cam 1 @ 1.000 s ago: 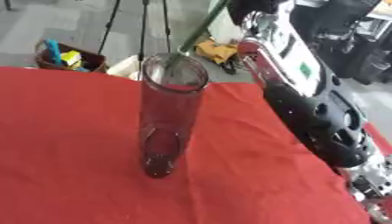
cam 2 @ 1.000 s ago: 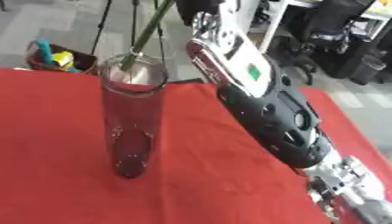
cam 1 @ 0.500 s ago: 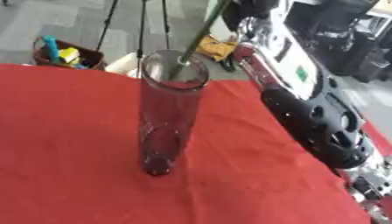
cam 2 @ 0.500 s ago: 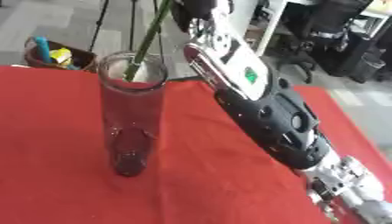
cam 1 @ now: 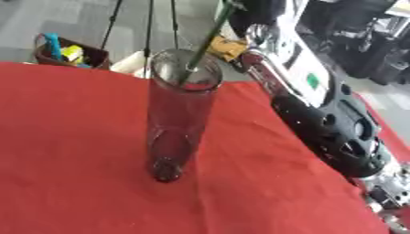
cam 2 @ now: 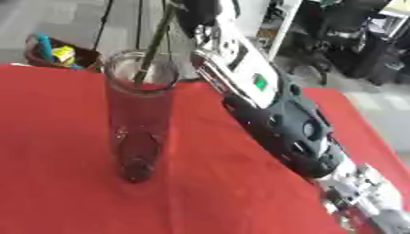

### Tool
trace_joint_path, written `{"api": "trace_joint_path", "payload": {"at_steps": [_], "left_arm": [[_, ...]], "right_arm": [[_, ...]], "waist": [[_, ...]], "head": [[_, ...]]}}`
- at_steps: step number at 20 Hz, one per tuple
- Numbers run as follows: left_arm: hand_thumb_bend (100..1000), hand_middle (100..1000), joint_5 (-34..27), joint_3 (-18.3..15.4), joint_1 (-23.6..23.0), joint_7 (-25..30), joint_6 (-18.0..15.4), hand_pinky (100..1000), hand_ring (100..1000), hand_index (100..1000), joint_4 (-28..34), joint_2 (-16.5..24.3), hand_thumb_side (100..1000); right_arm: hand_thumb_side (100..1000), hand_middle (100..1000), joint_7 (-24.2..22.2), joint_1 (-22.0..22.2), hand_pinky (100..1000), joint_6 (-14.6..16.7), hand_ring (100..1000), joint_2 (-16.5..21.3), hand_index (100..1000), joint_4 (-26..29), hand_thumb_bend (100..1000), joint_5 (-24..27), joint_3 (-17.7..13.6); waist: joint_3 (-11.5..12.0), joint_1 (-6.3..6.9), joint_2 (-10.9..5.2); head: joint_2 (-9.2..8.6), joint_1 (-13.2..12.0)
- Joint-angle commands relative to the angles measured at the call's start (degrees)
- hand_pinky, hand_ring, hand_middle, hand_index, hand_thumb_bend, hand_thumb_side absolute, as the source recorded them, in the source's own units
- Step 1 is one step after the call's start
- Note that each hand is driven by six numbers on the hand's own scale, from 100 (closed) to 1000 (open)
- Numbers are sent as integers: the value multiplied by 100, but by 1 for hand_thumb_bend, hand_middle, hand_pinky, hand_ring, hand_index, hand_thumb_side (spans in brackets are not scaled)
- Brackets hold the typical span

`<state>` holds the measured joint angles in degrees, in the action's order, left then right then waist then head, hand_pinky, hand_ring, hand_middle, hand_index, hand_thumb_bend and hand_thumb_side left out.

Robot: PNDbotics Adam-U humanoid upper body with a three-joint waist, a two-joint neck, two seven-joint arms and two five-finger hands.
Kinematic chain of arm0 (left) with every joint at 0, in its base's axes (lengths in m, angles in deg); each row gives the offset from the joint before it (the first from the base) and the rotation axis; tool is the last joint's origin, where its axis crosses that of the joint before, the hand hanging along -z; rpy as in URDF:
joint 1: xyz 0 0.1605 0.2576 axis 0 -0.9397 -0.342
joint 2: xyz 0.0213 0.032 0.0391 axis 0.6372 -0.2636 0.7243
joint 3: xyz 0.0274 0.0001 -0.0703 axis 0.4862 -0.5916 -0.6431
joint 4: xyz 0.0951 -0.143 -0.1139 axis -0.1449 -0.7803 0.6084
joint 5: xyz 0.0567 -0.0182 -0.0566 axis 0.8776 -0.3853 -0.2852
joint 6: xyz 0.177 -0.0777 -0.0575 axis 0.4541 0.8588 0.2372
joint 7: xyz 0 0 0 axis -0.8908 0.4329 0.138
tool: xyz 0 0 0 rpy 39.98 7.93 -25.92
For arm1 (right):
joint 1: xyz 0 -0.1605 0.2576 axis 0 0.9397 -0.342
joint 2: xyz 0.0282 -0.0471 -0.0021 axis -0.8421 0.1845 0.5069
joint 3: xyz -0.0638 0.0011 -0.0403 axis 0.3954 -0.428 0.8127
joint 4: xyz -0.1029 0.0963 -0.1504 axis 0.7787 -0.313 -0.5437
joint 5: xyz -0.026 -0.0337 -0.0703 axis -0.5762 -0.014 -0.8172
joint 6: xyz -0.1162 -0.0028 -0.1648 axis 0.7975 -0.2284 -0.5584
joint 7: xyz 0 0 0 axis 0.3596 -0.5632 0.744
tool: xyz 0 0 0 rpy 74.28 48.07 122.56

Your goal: Arrange flowers into the vase.

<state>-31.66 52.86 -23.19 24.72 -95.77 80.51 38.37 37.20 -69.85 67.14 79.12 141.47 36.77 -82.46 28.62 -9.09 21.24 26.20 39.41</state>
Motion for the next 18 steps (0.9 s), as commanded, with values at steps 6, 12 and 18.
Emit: {"api": "trace_joint_path", "payload": {"at_steps": [6,12,18], "left_arm": [[100,715,28,67,73,24,0,534,714,760,102,-20,713],[100,716,34,69,77,24,5,533,716,760,102,-22,714],[100,717,36,76,80,33,8,533,717,761,102,-24,713]], "right_arm": [[806,100,-168,-56,100,-242,142,179,100,75,100,102,-42],[840,100,-174,-21,100,-383,174,209,100,75,100,-115,-60],[872,100,-261,-9,100,-544,287,210,110,75,100,-234,-66]], "waist": [[0,12,-62],[-5,-6,-46],[-3,-16,-40]], "head": [[-11,-9],[-34,-5],[-53,-12]]}}
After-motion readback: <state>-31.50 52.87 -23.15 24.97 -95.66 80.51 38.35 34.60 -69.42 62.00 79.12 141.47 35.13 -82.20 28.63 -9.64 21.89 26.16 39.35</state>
